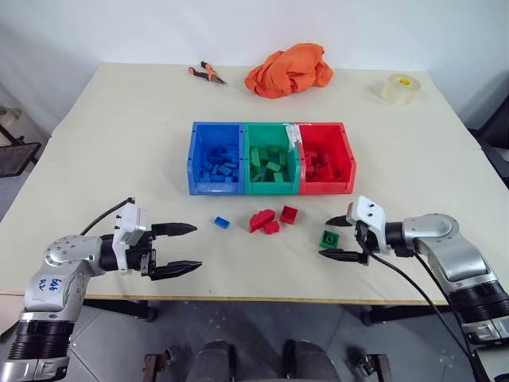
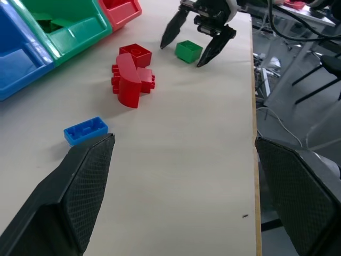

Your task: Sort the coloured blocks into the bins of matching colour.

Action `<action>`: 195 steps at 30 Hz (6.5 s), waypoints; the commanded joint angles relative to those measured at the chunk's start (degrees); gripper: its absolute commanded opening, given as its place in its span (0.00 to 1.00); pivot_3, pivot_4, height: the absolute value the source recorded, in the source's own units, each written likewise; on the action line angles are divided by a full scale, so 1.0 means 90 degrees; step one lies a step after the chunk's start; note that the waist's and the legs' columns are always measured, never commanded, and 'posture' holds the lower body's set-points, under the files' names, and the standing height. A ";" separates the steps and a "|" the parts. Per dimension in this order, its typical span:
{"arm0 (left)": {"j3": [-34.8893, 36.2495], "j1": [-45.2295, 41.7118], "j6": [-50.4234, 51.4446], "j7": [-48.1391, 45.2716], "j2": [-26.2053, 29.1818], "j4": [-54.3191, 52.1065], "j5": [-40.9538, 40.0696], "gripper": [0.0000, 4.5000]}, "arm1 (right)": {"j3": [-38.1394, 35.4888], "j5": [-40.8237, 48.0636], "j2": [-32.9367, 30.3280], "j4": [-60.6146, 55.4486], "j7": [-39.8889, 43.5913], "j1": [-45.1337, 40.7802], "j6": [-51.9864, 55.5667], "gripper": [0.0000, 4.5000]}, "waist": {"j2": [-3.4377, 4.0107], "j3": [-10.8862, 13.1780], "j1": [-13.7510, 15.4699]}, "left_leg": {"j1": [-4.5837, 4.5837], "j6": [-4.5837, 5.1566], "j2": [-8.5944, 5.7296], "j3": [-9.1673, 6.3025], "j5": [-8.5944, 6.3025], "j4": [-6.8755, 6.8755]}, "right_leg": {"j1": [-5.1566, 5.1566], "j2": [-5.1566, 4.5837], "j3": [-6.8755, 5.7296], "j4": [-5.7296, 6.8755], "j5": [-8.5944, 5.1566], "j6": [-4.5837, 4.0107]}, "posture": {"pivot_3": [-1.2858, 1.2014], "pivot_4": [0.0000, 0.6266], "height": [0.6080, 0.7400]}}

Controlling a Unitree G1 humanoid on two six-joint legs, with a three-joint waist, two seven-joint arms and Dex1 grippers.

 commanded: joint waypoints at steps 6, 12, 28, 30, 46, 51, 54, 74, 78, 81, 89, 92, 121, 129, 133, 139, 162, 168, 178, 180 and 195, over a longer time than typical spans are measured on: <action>0.0155 0.0106 -0.0012 0.0197 0.0007 -0.0306 -0.0209 1.00 | -0.0273 0.0070 0.0104 -0.0149 -0.0056 -0.0097 -0.0307 0.32 | 0.0001 0.0001 -0.0043 | -0.0001 0.0000 0.0000 0.0001 0.0000 0.0000 | 0.0000 0.0001 -0.0001 0.0001 0.0000 0.0000 | 0.52 0.24 1.00; 0.0104 0.0014 -0.0071 0.0290 -0.0069 -0.0224 -0.0200 1.00 | -0.0663 0.0474 0.0569 -0.0189 -0.0456 -0.1198 0.0036 0.33 | 0.0006 0.0003 -0.0128 | 0.0001 -0.0001 0.0003 0.0002 0.0000 -0.0002 | -0.0002 0.0004 0.0001 0.0002 0.0000 0.0000 | 0.52 0.24 1.00; -0.0015 -0.0171 -0.0204 0.0481 -0.0268 -0.0166 -0.0118 1.00 | -0.0348 -0.0737 0.3032 0.5200 -0.1801 -0.4949 -0.1400 0.70 | 0.0006 0.0002 -0.0259 | 0.0001 -0.0009 -0.0004 -0.0026 0.0002 -0.0004 | -0.0025 0.0002 -0.0004 0.0074 -0.0005 -0.0009 | 0.52 0.24 1.00; -0.0011 -0.0160 -0.0211 0.0494 -0.0276 -0.0189 -0.0125 1.00 | -0.0398 -0.0756 0.3044 0.5294 -0.1701 -0.5028 -0.1559 0.86 | 0.0006 0.0002 -0.0262 | 0.0001 -0.0009 -0.0005 -0.0029 0.0002 -0.0003 | -0.0024 0.0002 -0.0002 0.0075 -0.0005 -0.0009 | 0.52 0.24 1.00; -0.0134 -0.0693 -0.0298 0.0324 -0.0262 0.0425 -0.0077 1.00 | -0.1347 0.0884 0.0196 -0.0654 0.0589 -0.0745 0.0259 0.99 | 0.0007 0.0003 -0.0062 | -0.0005 -0.0003 -0.0015 -0.0037 -0.0002 0.0002 | -0.0005 -0.0003 0.0001 0.0041 -0.0003 -0.0006 | 0.52 0.24 1.00; -0.0096 -0.0673 -0.0316 0.0197 -0.0147 0.0540 -0.0094 1.00 | -0.2072 0.0947 -0.0895 -0.1064 0.0699 0.0707 0.0403 0.99 | 0.0008 0.0003 -0.0100 | 0.0004 -0.0004 0.0002 0.0000 -0.0002 -0.0007 | -0.0001 0.0006 -0.0001 0.0008 -0.0003 -0.0006 | 0.52 0.24 1.00; -0.0064 -0.0717 -0.0309 0.0174 -0.0089 0.0600 -0.0084 1.00 | -0.2162 0.0926 -0.1118 -0.1166 0.0626 0.1080 0.0409 0.99 | 0.0007 0.0003 -0.0102 | 0.0008 -0.0005 0.0006 0.0010 -0.0002 -0.0008 | -0.0002 0.0007 -0.0002 0.0007 -0.0004 -0.0007 | 0.52 0.24 1.00; 0.0371 0.0326 0.0210 0.0794 -0.0033 -0.0820 -0.0434 1.00 | 0.0441 -0.0447 0.1778 0.1737 -0.0148 -0.1861 -0.0728 0.99 | 0.0004 0.0002 -0.0116 | 0.0000 -0.0005 0.0003 -0.0003 -0.0003 0.0000 | -0.0009 0.0004 -0.0001 0.0016 -0.0004 -0.0007 | 0.52 0.24 1.00; 0.0449 0.0475 0.0237 0.0891 -0.0021 -0.0948 -0.0476 1.00 | 0.0507 -0.0612 0.2041 0.2153 -0.0245 -0.1966 -0.0926 0.95 | 0.0004 0.0002 -0.0104 | 0.0000 -0.0005 0.0003 -0.0006 -0.0003 0.0000 | -0.0008 0.0004 -0.0002 0.0019 -0.0004 -0.0007 | 0.52 0.24 1.00; 0.0509 0.0544 0.0256 0.0940 -0.0012 -0.1023 -0.0516 1.00 | 0.0427 -0.0614 0.2040 0.2068 -0.0271 -0.1890 -0.0950 0.78 | 0.0005 0.0002 -0.0103 | 0.0000 -0.0005 -0.0001 -0.0006 -0.0003 0.0001 | -0.0008 0.0001 0.0001 0.0019 -0.0004 -0.0007 | 0.52 0.24 1.00; 0.0452 0.0449 0.0238 0.0938 -0.0016 -0.0929 -0.0498 1.00 | -0.0048 -0.0302 0.1768 0.1058 -0.0368 -0.1680 -0.0616 0.33 | 0.0006 0.0003 -0.0107 | 0.0000 -0.0006 0.0003 -0.0006 -0.0003 -0.0001 | -0.0010 0.0005 0.0001 0.0020 -0.0004 -0.0007 | 0.52 0.24 1.00; 0.0413 0.0346 0.0221 0.0881 -0.0006 -0.0821 -0.0480 1.00 | -0.0437 -0.0025 0.1571 0.0618 -0.0486 -0.1785 -0.0225 0.33 | 0.0006 0.0003 -0.0096 | 0.0000 -0.0006 0.0001 -0.0005 -0.0003 0.0000 | -0.0009 0.0003 0.0003 0.0019 -0.0004 -0.0007 | 0.52 0.24 1.00; 0.0121 -0.0281 -0.0184 0.0179 0.0165 0.0247 -0.0270 1.00 | -0.1260 0.0840 -0.0561 -0.0859 0.0898 -0.0324 0.0368 0.99 | 0.0010 0.0005 0.0017 | -0.0007 -0.0002 -0.0001 -0.0040 -0.0006 -0.0003 | 0.0004 0.0003 -0.0010 0.0012 -0.0003 -0.0006 | 0.52 0.24 1.00; 0.0155 -0.0398 -0.0253 0.0023 0.0301 0.0495 -0.0235 1.00 | -0.1595 0.0980 -0.1203 -0.1464 0.0827 0.0751 0.0578 0.99 | 0.0015 0.0007 -0.0118 | 0.0008 -0.0004 0.0009 0.0013 -0.0009 -0.0003 | 0.0003 -0.0002 -0.0004 -0.0005 -0.0004 -0.0007 | 0.52 0.24 1.00; 0.0187 -0.0358 -0.0283 -0.0015 0.0338 0.0465 -0.0234 1.00 | -0.0998 0.0885 -0.0603 -0.1551 0.0514 0.0225 0.0763 0.99 | 0.0013 0.0006 -0.0138 | 0.0008 -0.0008 0.0014 0.0020 -0.0008 -0.0005 | -0.0006 0.0004 -0.0007 0.0000 -0.0004 -0.0008 | 0.52 0.24 1.00; 0.0309 -0.0166 -0.0585 -0.0072 0.0282 0.0407 -0.0253 1.00 | -0.0040 0.0429 0.0515 -0.1006 0.0099 -0.0496 0.0640 0.99 | 0.0012 0.0006 -0.0090 | 0.0003 -0.0008 0.0011 0.0017 -0.0008 -0.0002 | -0.0011 0.0000 -0.0007 0.0005 -0.0004 -0.0008 | 0.52 0.24 1.00; 0.0759 0.0919 -0.0689 0.0485 0.0001 -0.0695 -0.0611 1.00 | 0.0844 -0.0455 0.2505 0.1618 0.0172 -0.1475 -0.0757 0.71 | 0.0005 0.0001 -0.0203 | 0.0004 -0.0006 0.0004 -0.0016 -0.0009 0.0001 | -0.0012 -0.0001 -0.0011 0.0037 -0.0004 -0.0008 | 0.52 0.24 1.00; 0.0657 0.0713 -0.0692 0.0482 -0.0016 -0.0542 -0.0579 1.00 | 0.0693 -0.0491 0.2527 0.1383 -0.0148 -0.1337 -0.0844 0.24 | 0.0005 0.0001 -0.0250 | 0.0006 -0.0009 0.0006 -0.0017 -0.0009 -0.0002 | -0.0012 0.0002 -0.0012 0.0038 -0.0004 -0.0009 | 0.52 0.24 1.00; 0.0470 0.0324 -0.0724 0.0341 -0.0053 -0.0177 -0.0507 1.00 | -0.0357 0.0260 0.1669 -0.0262 -0.0358 -0.1010 0.0186 0.20 | 0.0008 0.0003 -0.0222 | 0.0001 -0.0009 0.0002 -0.0019 -0.0009 0.0000 | -0.0013 -0.0003 -0.0011 0.0037 -0.0004 -0.0008 | 0.52 0.24 1.00; 0.0437 0.0286 -0.0731 0.0274 -0.0048 -0.0108 -0.0499 1.00 | -0.0677 0.0358 0.1415 -0.0218 -0.0487 -0.1213 0.0412 0.20 | 0.0008 0.0003 -0.0232 | 0.0003 -0.0009 0.0004 -0.0018 -0.0009 0.0000 | -0.0010 -0.0001 -0.0012 0.0032 -0.0004 -0.0009 | 0.52 0.24 1.00; 0.0116 -0.0430 -0.0904 0.0095 -0.0172 0.0476 -0.0323 1.00 | -0.1002 -0.0847 0.1621 0.5089 -0.1973 -0.4334 -0.1869 0.83 | 0.0009 0.0004 -0.0269 | 0.0002 -0.0009 0.0004 -0.0001 -0.0007 -0.0006 | -0.0018 0.0003 -0.0011 0.0033 -0.0005 -0.0011 | 0.52 0.24 1.00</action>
